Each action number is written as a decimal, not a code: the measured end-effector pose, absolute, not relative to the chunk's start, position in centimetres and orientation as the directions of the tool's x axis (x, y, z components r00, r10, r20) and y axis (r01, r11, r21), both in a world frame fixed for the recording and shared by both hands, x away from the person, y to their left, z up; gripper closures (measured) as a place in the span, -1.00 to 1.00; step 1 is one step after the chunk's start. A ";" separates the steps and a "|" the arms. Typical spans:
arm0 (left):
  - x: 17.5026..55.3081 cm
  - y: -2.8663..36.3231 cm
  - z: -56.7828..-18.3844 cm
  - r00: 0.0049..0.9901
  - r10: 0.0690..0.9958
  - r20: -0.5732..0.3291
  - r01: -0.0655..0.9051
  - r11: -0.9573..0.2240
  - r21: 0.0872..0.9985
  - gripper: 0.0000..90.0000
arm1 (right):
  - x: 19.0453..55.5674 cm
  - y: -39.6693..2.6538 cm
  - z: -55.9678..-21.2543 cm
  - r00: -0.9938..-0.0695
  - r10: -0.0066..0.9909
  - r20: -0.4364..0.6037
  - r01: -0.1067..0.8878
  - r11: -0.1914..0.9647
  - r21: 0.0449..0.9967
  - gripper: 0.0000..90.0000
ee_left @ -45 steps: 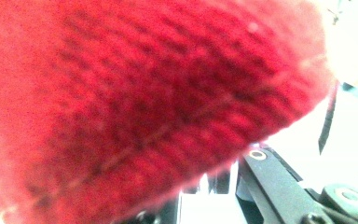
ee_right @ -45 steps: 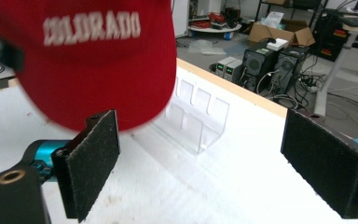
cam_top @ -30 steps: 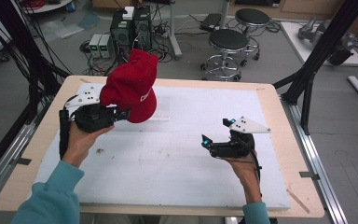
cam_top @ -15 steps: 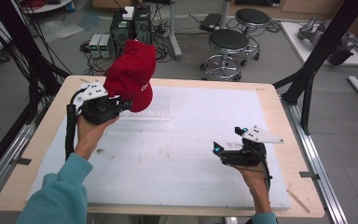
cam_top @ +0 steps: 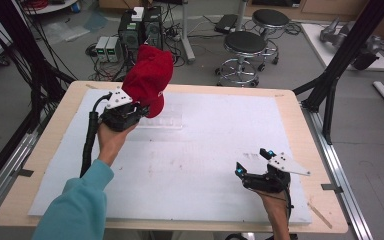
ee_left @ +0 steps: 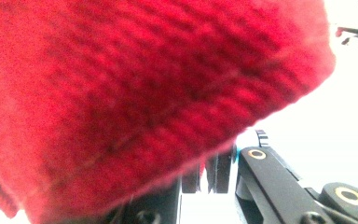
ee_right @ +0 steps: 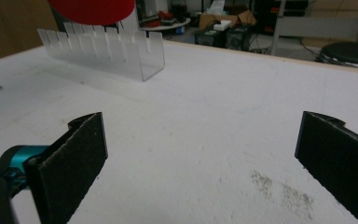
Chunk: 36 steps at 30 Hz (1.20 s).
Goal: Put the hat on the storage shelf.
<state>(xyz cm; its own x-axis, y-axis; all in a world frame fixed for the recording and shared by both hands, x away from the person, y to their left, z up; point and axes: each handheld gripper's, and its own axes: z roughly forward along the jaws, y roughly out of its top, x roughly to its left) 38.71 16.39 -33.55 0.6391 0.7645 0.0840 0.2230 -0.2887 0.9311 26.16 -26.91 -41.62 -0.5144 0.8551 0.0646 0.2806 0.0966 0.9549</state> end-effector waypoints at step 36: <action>38.6 13.1 -35.7 0.530 0.837 0.133 0.244 -0.301 0.922 0.90 | 25.0 -27.5 -44.9 -0.464 0.882 0.083 0.225 0.027 0.974 -0.98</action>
